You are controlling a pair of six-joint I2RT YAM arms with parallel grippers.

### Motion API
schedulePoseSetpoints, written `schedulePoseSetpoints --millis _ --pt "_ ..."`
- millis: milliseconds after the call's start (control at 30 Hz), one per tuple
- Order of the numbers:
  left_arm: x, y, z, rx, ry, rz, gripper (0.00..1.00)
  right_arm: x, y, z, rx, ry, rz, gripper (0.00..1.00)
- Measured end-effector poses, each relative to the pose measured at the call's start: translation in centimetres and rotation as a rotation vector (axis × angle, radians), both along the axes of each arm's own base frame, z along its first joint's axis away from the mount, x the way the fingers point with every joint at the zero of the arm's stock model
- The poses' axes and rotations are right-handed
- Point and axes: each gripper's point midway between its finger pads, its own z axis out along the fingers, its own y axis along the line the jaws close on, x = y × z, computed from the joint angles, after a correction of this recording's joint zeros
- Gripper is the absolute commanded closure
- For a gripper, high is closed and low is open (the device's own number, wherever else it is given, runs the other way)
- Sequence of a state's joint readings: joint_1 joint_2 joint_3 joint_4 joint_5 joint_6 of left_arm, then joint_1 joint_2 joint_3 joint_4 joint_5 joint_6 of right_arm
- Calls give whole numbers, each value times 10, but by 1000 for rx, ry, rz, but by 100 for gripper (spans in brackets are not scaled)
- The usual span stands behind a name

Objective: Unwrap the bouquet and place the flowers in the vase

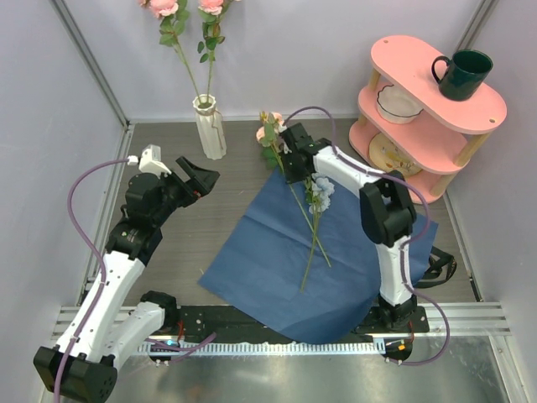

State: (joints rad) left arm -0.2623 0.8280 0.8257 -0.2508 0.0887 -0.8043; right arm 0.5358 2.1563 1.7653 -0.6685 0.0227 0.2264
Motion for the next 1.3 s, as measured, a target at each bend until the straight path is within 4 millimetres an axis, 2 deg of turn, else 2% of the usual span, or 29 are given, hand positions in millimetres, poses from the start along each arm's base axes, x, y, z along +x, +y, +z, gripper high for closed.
schedulePoseSetpoints --millis 133,267,367,467,600,800,900,1000,1100,1300 --pt "0 -1 0 -1 2 -3 9 0 2 51 122 -168 -19 99" --pt "0 -1 0 -2 1 -7 9 -2 1 114 289 -406 -39 99" --pt "0 -2 1 -5 -1 -13 9 -9 -3 152 402 -576 -40 99" --pt "0 -7 2 -15 -7 -33 11 -29 -10 178 522 -734 -12 99" --pt "0 -27 8 -68 -50 -142 10 -57 -4 194 656 -850 101 99" --pt "-13 -83 25 -146 -128 -403 10 -100 32 218 829 -858 414 99" --pt "-26 -114 28 -135 -141 -525 16 -122 46 233 898 -832 571 99" --pt "-37 -136 33 -115 -163 -599 28 -144 55 252 967 -815 709 99" --pt "-39 -143 41 -104 -200 -615 32 -158 58 262 1005 -803 792 99" --pt "-30 -141 57 -104 -285 -572 33 -176 60 262 1037 -744 884 99"
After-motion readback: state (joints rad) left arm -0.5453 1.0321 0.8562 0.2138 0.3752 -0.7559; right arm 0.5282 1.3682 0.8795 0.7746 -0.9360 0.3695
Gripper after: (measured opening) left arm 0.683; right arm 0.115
